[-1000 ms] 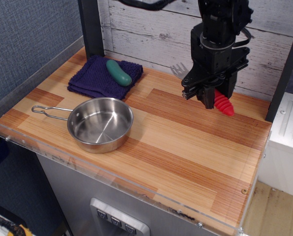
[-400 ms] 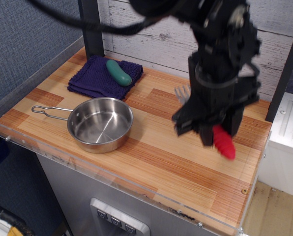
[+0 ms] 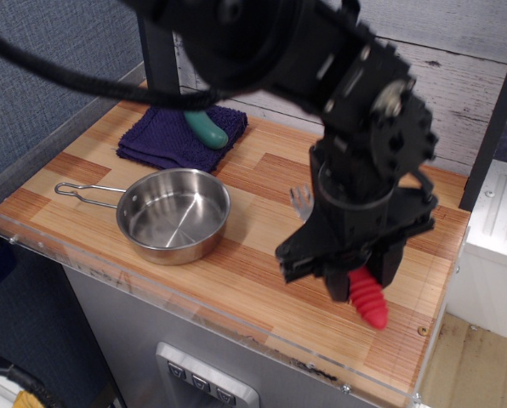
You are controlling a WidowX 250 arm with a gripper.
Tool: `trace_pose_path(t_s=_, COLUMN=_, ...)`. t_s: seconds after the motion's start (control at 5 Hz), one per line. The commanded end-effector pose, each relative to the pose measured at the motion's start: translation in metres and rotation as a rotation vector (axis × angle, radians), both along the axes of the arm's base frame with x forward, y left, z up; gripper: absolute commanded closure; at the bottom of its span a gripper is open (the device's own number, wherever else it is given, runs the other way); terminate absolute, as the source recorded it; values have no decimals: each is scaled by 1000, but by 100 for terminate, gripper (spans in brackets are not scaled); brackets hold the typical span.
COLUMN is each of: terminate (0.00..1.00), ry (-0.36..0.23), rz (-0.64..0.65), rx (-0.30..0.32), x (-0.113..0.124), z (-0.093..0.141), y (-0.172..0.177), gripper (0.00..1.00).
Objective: Pick up the red carrot and place it on the right of the pot
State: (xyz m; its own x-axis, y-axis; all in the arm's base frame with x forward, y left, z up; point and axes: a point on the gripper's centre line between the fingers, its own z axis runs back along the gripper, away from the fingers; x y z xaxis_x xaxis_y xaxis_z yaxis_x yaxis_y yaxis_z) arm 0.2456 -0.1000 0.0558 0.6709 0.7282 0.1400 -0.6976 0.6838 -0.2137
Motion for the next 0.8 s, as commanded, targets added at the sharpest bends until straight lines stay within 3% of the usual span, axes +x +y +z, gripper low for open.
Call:
trace_pose_path(t_s=0.0, terminate=0, ry=-20, rz=21, rx=-6, x=0, z=-5, y=14, gripper=100)
trace_pose_path(t_s=0.6, terminate=0, ry=12, rz=42, rx=10, x=-10, z=-32, y=38, gripper=100)
